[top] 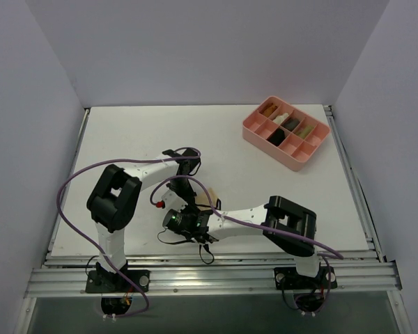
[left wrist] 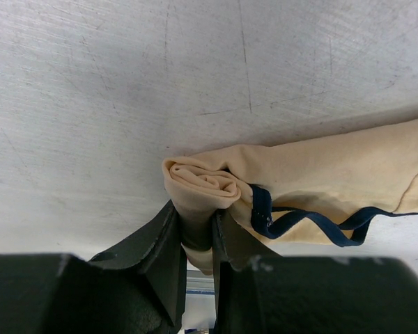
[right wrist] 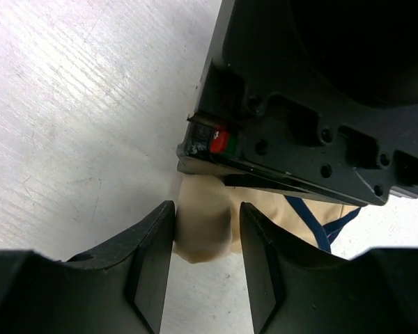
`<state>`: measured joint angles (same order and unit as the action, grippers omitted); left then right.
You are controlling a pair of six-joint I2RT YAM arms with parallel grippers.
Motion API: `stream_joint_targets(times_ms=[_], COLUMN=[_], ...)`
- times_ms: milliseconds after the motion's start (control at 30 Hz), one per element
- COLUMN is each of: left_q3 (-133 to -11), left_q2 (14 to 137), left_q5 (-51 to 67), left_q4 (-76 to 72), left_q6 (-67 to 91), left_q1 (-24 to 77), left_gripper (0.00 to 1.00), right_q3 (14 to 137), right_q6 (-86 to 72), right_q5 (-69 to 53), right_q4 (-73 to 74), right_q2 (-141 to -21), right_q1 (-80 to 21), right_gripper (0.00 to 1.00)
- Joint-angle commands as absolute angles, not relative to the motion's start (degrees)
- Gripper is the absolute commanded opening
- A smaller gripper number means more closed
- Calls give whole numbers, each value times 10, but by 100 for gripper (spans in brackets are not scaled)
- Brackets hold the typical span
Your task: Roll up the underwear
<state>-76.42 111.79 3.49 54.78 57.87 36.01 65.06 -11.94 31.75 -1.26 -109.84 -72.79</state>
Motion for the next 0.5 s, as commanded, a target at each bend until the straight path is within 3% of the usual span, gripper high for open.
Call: stream_joint_targets(times_ms=[0,233,333,367,467], left_q3=[-751,-746,-744,-742,-733], left_q2=[1137,1132,1129,1123,1104], left_q5=[30,33,42,49,58], left_q4=[549,548,545,541,525], left_q6=[581,584,587,588,593], left_q1=[367,367,364,363,359], left_gripper=[10,10,11,12,19], right_q3=[660,631,604,595,551], right_q6=[-122,-148,-175,-180,-208], right_q5=[329,298,280,275,234], right_q4=[18,5,-21,-32,-65], right_q2=[-1114,-1119,-1105,-1099,-1073], right_q1=[-727,-722,-711,-704,-680], right_gripper=[38,33,23,11,0])
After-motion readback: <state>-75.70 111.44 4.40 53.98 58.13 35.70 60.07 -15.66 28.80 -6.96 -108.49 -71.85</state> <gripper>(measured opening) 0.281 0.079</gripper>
